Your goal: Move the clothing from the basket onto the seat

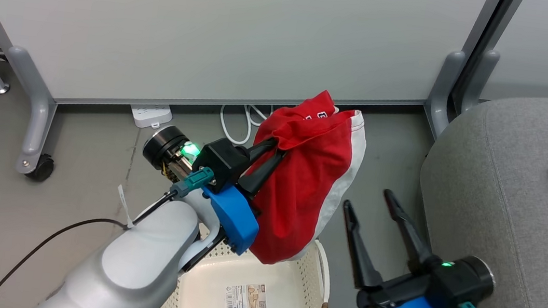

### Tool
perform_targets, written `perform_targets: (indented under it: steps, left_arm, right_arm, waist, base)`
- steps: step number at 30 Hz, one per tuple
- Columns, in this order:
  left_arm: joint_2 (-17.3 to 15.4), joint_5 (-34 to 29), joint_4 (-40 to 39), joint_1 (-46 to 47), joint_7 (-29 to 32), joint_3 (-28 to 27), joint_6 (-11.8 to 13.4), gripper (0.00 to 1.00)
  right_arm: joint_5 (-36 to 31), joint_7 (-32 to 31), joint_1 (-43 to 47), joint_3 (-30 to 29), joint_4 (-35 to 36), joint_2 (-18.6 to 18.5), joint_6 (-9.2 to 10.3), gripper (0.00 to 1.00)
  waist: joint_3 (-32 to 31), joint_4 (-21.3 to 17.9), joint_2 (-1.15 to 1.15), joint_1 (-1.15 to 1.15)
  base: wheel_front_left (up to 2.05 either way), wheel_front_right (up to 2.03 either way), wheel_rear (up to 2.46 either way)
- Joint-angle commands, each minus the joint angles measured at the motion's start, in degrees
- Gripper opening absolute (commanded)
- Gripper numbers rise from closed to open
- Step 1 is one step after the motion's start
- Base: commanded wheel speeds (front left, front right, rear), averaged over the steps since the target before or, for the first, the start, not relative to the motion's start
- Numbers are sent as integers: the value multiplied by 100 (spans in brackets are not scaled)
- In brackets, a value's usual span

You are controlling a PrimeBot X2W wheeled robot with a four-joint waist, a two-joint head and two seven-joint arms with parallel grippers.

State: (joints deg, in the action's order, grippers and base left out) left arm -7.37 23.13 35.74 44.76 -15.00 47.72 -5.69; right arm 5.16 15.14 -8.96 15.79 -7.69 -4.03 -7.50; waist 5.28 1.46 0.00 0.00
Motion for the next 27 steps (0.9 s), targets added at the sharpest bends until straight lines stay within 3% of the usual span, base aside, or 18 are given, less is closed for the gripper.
perform_targets:
  steps: [1,13,27]
  left_arm:
    - [-6,-22,12,68,-27,-48,-17,0]
    - [49,-90,15,169,-27,-66,-41,0]
    - [186,-202,-51,416,-27,-99,-96,0]
  right_arm:
    - [46,0,-142,129,-49,-8,2,100]
    - [127,0,-893,794,-660,64,2,100]
    - [0,-1,-1999,1035,-2233,120,2,100]
  waist:
    - [20,-2,0,0]
    - [184,38,0,0]
    - [570,182,0,0]
  base:
    - [0,0,0]
    - [0,0,0]
    - [0,0,0]
